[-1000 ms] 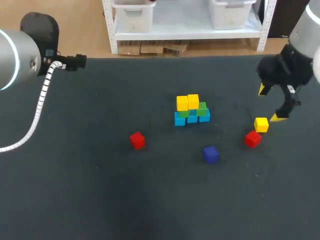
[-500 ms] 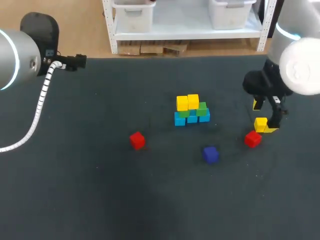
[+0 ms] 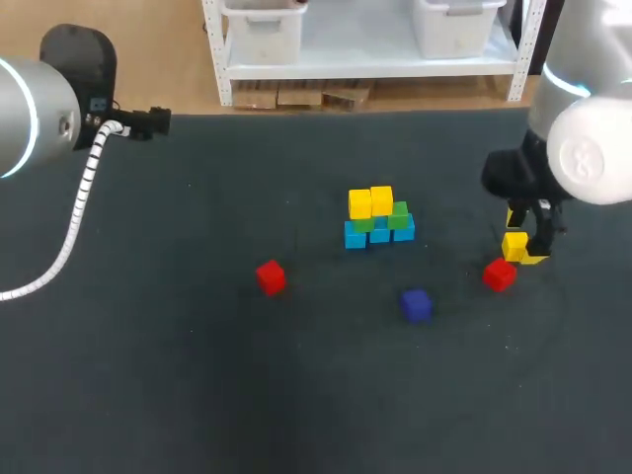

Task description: Place the blue cubes, place green cubes on the blue cubes, place the yellow cubes on the green cubes, then place the red cubes on the yellow cubes, and place purple cube on the red cubes.

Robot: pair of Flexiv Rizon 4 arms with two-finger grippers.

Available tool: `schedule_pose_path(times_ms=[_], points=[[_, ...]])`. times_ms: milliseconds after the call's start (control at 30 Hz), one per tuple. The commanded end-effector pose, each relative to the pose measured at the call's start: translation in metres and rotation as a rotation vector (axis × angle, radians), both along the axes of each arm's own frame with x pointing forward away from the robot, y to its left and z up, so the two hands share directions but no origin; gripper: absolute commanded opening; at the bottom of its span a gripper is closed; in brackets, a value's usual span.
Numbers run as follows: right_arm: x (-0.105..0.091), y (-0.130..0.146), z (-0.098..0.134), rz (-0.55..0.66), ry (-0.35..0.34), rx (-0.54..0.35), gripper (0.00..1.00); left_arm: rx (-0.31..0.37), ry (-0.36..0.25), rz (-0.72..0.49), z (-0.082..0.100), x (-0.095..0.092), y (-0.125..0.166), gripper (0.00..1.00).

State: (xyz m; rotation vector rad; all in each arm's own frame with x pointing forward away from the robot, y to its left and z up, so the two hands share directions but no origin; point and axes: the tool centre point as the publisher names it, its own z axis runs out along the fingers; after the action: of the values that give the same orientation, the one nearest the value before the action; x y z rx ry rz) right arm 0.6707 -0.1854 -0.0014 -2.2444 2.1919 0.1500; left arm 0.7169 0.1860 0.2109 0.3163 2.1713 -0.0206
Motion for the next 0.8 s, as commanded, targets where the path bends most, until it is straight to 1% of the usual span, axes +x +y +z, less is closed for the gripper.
schedule_pose_path(times_ms=[33,67,100,133,167,267,400,433,500,567,667,800], points=[[-0.003,0.002,-0.003,-0.001,-0.020,0.001,0.45,-0.003,0.005,-0.008,0.001,0.001,0.002,1.00],[-0.003,0.002,-0.003,-0.004,-0.026,0.001,0.40,-0.003,0.005,-0.008,0.001,0.001,0.002,1.00],[-0.003,0.002,-0.004,-0.008,-0.031,0.003,0.33,-0.003,0.005,-0.008,0.001,0.001,0.002,1.00],[-0.003,0.002,-0.004,-0.010,-0.036,0.004,0.21,-0.003,0.005,-0.008,0.001,0.001,0.002,1.00],[-0.003,0.002,-0.003,-0.013,-0.041,0.001,0.00,-0.003,0.005,-0.008,0.001,0.001,0.002,1.00],[-0.002,0.003,0.000,-0.018,-0.051,-0.018,0.00,-0.003,0.005,-0.008,0.001,0.001,0.002,1.00],[0.009,0.006,0.019,-0.071,-0.072,-0.045,0.00,-0.003,0.005,-0.008,0.001,0.001,0.002,1.00],[0.011,0.008,0.024,-0.082,-0.074,-0.062,0.00,-0.003,0.005,-0.008,0.001,0.001,0.002,1.00],[0.018,0.013,0.033,-0.098,-0.101,-0.102,0.00,-0.003,0.005,-0.008,0.001,0.001,0.002,1.00],[0.022,0.021,0.046,-0.111,-0.107,-0.085,0.00,-0.003,0.005,-0.008,0.001,0.001,0.002,1.00],[0.028,0.034,0.063,-0.105,-0.133,-0.056,0.00,-0.003,0.005,-0.008,0.001,0.001,0.002,1.00],[0.035,0.049,0.076,-0.110,-0.163,-0.067,0.00,-0.003,0.005,-0.008,0.001,0.001,0.002,1.00]])
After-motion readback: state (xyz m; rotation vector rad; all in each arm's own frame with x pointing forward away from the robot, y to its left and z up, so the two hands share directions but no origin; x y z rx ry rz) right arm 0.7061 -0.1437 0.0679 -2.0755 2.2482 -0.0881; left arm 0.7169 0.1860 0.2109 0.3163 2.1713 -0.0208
